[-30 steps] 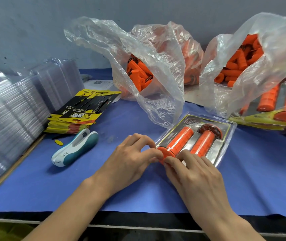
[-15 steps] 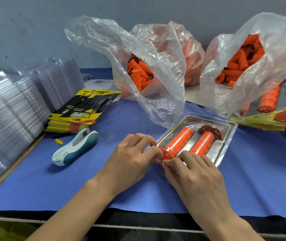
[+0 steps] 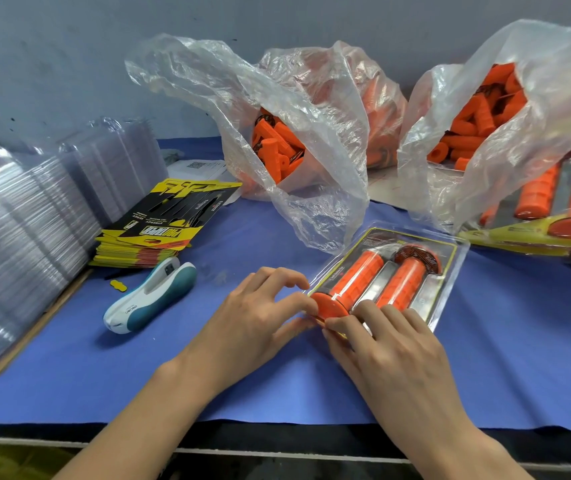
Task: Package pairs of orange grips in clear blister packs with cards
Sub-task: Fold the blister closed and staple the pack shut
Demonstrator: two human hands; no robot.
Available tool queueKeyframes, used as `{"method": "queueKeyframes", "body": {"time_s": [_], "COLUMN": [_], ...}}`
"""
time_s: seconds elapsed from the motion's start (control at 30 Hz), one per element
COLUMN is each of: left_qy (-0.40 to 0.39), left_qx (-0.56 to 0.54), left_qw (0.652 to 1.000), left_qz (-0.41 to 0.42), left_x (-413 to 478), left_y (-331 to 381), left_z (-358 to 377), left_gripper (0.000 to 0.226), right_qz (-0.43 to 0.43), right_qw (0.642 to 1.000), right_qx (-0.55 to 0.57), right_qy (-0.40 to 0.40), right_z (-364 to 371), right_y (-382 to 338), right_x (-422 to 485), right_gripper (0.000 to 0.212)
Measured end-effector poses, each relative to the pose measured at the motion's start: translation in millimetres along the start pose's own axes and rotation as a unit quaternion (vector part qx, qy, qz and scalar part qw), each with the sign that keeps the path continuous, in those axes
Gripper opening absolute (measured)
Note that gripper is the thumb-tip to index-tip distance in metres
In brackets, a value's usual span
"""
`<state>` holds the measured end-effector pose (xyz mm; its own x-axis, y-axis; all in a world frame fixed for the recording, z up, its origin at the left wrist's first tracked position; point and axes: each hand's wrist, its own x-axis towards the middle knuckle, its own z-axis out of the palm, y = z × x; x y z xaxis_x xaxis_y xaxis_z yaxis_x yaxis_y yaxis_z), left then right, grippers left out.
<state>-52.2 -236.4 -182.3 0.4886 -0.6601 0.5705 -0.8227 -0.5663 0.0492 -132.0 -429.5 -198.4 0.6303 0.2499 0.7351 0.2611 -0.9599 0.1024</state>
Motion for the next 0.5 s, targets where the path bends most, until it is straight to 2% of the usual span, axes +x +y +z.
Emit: {"method": "queueKeyframes", "body": {"time_s": [0.13,0.27,0.4,0.5], "left_qy": [0.022,0.038,0.012,-0.036], "left_qx": [0.009,0.037,0.033,-0.049], "left_qw": [1.000,0.998,0.999,0.998], "left_qz": [0.015,0.017,0.013,-0.022], "left_x": [2.5,4.0,4.4,0.9], "left_y": [4.4,3.5,5.6,3.2], "left_z": [5.1,8.9,8.5,2.2], "left_gripper": [0.016,0.005,0.004,0.010], "right_qz": [0.005,0.007,0.009,0.011], "right_qw": [1.000,1.000,1.000,1.000], "right_qx": [0.006,0.005,0.009,0.023], "right_qy": [-0.002,-0.002,0.003,0.003], "right_z": [1.7,2.9,2.6,1.8], "right_y": [0.0,-0.4,-1.4,-0.8], "right_x": [0.6,0.7,1.3,1.6], "right_gripper": [0.020,0.022,0.021,0.020]}}
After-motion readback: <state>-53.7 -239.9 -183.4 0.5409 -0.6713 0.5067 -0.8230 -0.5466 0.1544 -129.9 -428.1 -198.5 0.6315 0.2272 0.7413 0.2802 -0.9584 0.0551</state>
